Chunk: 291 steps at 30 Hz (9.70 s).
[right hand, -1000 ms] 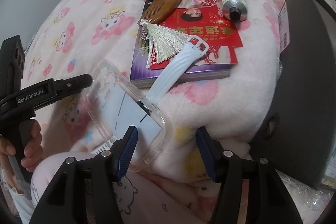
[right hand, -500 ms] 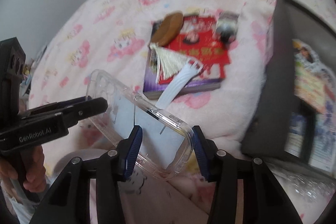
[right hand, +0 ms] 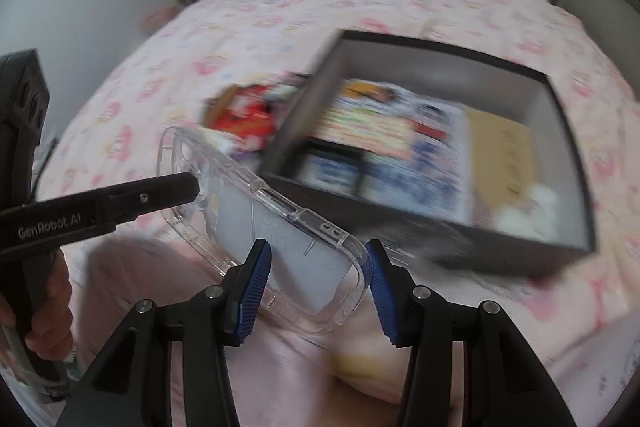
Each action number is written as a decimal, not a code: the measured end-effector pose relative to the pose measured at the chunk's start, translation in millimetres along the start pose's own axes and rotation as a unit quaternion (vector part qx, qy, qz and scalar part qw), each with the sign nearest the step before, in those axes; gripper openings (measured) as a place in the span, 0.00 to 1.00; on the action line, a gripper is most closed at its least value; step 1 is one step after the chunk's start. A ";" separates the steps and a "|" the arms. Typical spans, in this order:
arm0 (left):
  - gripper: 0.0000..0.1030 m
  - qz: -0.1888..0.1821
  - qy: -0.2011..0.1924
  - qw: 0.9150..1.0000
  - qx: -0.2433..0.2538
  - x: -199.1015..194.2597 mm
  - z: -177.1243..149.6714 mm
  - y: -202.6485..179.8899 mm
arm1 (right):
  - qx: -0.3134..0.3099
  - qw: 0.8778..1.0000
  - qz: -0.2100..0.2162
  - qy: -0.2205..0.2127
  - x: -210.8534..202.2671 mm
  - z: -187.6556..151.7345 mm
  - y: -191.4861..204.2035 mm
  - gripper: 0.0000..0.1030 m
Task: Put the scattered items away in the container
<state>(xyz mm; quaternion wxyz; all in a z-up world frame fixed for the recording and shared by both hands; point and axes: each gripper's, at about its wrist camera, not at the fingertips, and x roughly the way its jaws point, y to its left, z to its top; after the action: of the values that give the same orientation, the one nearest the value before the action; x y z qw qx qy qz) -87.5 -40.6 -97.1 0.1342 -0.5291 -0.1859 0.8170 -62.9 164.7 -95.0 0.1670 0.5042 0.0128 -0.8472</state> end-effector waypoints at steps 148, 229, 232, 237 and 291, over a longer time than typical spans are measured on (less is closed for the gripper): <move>0.42 0.040 0.053 0.998 -0.013 35.1 -39.4 3.9 | 0.158 0.972 0.147 0.097 24.7 -62.1 -88.9 0.28; 0.33 0.179 0.064 0.981 0.039 144.8 112.0 -67.2 | 0.078 0.990 0.058 0.104 122.6 141.3 -169.7 0.40; 0.32 0.179 0.052 0.982 0.018 144.7 116.9 -64.6 | 0.083 0.987 0.084 0.108 129.8 145.2 -166.3 0.40; 0.32 0.172 0.047 0.984 0.012 142.5 125.7 -65.0 | 0.065 0.985 0.135 0.089 135.1 160.6 -149.3 0.40; 0.31 0.129 0.042 0.990 0.043 168.7 160.0 -80.7 | 0.074 0.991 -0.084 0.076 133.0 157.3 -167.3 0.41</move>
<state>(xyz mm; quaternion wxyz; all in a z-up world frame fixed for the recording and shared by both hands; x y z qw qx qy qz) -300.1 76.0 -139.1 0.0577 -0.5766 -0.0751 0.8115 -304.1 256.8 -156.5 0.0559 0.5749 0.0053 -0.8163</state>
